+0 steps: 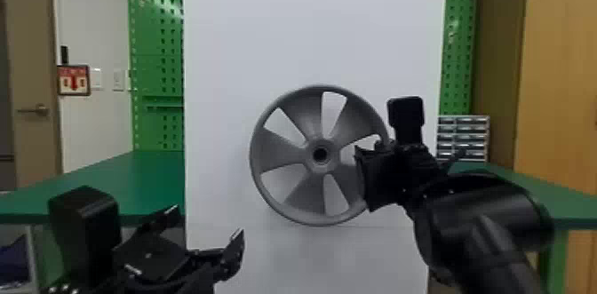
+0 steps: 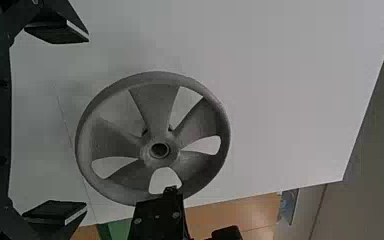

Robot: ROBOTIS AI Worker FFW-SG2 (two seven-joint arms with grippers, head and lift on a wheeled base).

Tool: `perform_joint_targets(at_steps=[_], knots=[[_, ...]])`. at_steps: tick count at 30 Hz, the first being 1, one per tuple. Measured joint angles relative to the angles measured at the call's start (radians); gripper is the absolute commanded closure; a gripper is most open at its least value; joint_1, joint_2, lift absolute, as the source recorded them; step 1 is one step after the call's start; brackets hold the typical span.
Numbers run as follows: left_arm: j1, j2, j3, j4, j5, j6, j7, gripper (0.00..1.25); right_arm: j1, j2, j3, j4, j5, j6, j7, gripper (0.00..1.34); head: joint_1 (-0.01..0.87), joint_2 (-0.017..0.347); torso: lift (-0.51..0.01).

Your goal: Hold the wheel and insert it

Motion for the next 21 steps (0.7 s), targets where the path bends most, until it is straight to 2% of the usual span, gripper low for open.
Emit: perform_joint_targets(at_steps=[21], knots=[[-0.013, 0.009, -0.01, 0.007, 0.006, 0.0, 0.0, 0.1, -0.016, 0.0, -0.079, 0.098, 0.026, -0.058, 0.005, 1.21, 0.097, 0.015, -0.442]])
